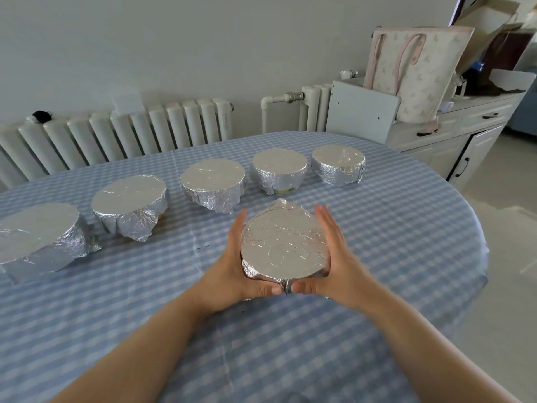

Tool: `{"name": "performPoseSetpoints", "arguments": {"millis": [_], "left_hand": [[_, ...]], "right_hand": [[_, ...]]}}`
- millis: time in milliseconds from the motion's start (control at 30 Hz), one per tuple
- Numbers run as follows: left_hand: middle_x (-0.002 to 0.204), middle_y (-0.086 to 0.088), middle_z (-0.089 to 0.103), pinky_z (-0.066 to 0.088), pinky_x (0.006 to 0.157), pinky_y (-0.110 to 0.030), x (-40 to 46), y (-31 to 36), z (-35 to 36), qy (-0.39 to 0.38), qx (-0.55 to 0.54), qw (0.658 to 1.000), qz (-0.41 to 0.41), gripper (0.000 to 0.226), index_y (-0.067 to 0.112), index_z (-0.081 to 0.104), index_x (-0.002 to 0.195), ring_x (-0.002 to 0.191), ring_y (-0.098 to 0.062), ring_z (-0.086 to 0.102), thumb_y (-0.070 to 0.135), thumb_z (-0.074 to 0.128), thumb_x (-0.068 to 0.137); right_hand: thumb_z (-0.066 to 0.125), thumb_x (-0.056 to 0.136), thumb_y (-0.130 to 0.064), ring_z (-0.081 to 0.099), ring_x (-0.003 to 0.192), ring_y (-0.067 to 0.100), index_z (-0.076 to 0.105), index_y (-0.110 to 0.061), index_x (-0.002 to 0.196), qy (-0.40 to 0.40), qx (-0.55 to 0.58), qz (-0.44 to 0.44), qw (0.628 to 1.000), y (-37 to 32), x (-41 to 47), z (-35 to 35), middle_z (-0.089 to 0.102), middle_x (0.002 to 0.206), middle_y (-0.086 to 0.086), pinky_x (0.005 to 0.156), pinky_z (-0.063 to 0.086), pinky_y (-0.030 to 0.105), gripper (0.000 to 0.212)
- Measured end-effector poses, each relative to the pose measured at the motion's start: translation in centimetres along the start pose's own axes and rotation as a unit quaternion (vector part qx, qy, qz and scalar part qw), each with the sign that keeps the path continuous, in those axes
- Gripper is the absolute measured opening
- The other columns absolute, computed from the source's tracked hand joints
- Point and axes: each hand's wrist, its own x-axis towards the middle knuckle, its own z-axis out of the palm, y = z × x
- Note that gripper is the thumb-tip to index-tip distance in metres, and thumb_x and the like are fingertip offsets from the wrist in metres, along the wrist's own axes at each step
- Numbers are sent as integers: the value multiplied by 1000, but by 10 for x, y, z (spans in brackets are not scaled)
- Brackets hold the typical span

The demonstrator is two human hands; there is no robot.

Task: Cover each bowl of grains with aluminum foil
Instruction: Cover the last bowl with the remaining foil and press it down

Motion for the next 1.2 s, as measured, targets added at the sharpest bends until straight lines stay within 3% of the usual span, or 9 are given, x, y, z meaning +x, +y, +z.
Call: {"name": "performPoseSetpoints", "arguments": {"millis": [133, 333, 467, 567, 700, 767, 900, 1000, 1200], "left_hand": [[142, 31, 24, 31, 94, 0, 1, -4, 2, 4, -27, 1000, -11, 136, 31, -16, 146, 125, 25, 31, 14, 89, 61], [145, 29, 22, 33, 97, -3, -1, 0, 4, -1, -16, 1000, -10, 145, 27, -19, 146, 128, 21, 32, 49, 90, 53], [150, 15, 21, 38, 91, -4, -2, 0, 7, 0, -2, 1000, -21, 142, 21, -22, 147, 119, 22, 42, 37, 88, 58], [148, 26, 21, 32, 101, -7, -4, 4, -1, -14, 36, 999, -29, 145, 22, -19, 149, 133, 14, 31, 53, 85, 53], [156, 1, 34, 38, 105, -26, -3, 22, -9, 30, -71, 994, -75, 77, 10, 20, 153, 132, -7, 39, 61, 36, 97], [155, 6, 35, 25, 117, -35, -2, 25, -15, 82, -99, 986, -103, 85, 20, 29, 152, 139, -6, 34, 77, 25, 89], [155, 13, 31, 24, 115, -34, 2, 49, -11, 203, 109, 972, -47, 71, 34, 38, 145, 140, -5, 29, 72, 32, 85], [163, 8, 9, 8, 120, -36, 12, 68, 10, 112, 345, 932, -15, 79, 31, 27, 151, 149, -9, 5, 76, 19, 86], [164, -6, -6, -6, 121, -37, 26, 67, 32, 42, 476, 874, -89, 99, 27, 13, 154, 150, -18, -10, 82, 4, 73]], "right_hand": [[84, 49, -68, 39, 138, 12, 1, -59, 143, 23, 53, 11, 998, 10, -6, 8, 31, 153, -8, 109, 42, 44, 126], [83, 48, -68, 44, 131, 8, 10, -65, 135, 39, 52, 3, 998, 7, -7, 8, 36, 147, -8, 100, 48, 27, 114], [83, 47, -69, 42, 131, 5, 10, -63, 134, 41, 62, 8, 997, 6, -8, 8, 36, 147, -5, 90, 44, 9, 113], [81, 46, -73, 39, 135, 5, 6, -62, 137, 39, 60, 3, 997, 6, -8, 8, 33, 149, -7, 101, 42, 17, 119], [84, 50, -67, 31, 141, 7, -10, -61, 141, 21, 75, -10, 997, 5, -8, 7, 20, 155, -16, 113, 36, 42, 131], [83, 50, -68, 30, 141, 7, -13, -66, 137, 18, 82, -12, 996, 4, -9, 6, 15, 152, -28, 112, 37, 45, 130], [82, 49, -71, 31, 141, 8, -15, -69, 134, 14, 84, -8, 996, 5, -10, 5, 6, 135, -54, 111, 39, 46, 129], [82, 50, -71, 30, 142, 7, -15, -67, 136, 16, 83, -16, 996, 9, -9, 7, 8, 138, -49, 110, 38, 47, 130], [78, 53, -73, 45, 128, -4, -6, -48, 148, 7, 101, 0, 995, 9, -12, 1, 31, 148, -19, 103, 46, 29, 129]]}}
